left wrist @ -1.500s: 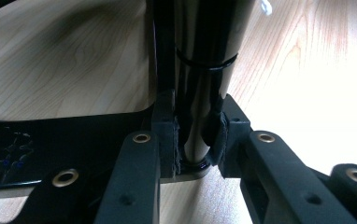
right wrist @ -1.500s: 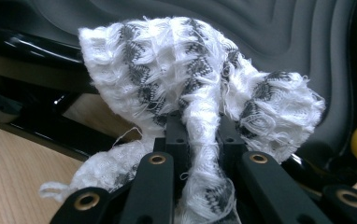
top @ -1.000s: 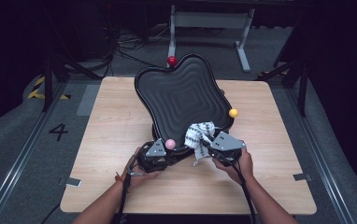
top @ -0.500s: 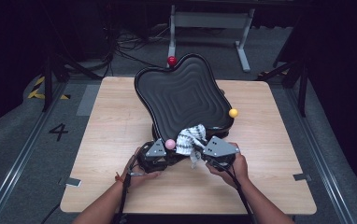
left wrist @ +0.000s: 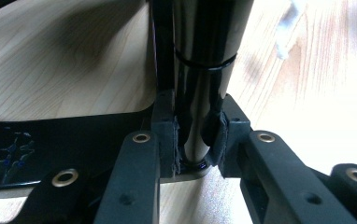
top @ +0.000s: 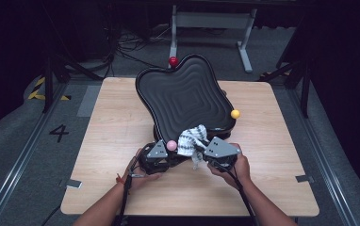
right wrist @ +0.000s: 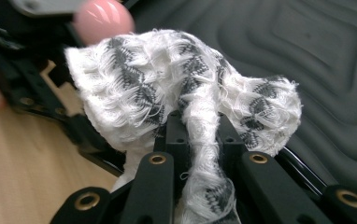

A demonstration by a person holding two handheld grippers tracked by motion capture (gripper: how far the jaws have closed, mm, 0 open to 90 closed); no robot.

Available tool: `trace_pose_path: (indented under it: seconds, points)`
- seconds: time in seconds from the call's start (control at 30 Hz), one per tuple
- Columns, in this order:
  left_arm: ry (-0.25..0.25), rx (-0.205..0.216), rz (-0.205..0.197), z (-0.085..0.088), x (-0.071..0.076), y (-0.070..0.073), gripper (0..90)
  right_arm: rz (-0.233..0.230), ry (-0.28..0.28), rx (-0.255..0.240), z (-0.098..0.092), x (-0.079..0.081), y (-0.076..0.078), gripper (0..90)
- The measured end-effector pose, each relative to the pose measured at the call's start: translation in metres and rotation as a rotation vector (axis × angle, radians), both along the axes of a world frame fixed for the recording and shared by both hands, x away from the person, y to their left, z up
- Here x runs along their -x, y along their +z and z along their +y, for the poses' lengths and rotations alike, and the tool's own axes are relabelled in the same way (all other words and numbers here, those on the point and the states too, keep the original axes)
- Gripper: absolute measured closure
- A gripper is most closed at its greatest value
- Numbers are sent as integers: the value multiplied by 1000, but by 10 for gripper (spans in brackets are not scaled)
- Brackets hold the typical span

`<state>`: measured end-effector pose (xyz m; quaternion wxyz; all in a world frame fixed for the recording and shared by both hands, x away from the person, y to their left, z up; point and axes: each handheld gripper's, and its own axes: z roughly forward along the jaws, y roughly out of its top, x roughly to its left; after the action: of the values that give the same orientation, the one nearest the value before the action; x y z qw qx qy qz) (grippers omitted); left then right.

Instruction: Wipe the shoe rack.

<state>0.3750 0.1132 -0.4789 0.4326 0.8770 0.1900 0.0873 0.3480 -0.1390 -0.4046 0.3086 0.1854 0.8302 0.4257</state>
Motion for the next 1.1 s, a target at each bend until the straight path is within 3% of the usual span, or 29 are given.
trace_pose_path:
  seconds: [0.2,0.33,0.37,0.77,1.1]
  points:
    - [-5,-2,0,0,0,0,741,21,-65,-15,-15,-21,-5,803]
    - [-5,-5,0,0,0,0,741,30,-64,-6,-15,-24,-4,803]
    - [-6,-5,0,0,0,0,741,9,-78,18,-15,-25,-3,803]
    - [-11,-3,-4,0,-1,0,741,19,-111,23,-27,-32,-2,807]
    - [-18,-7,-8,0,0,0,740,17,-190,-9,-51,-34,4,807]
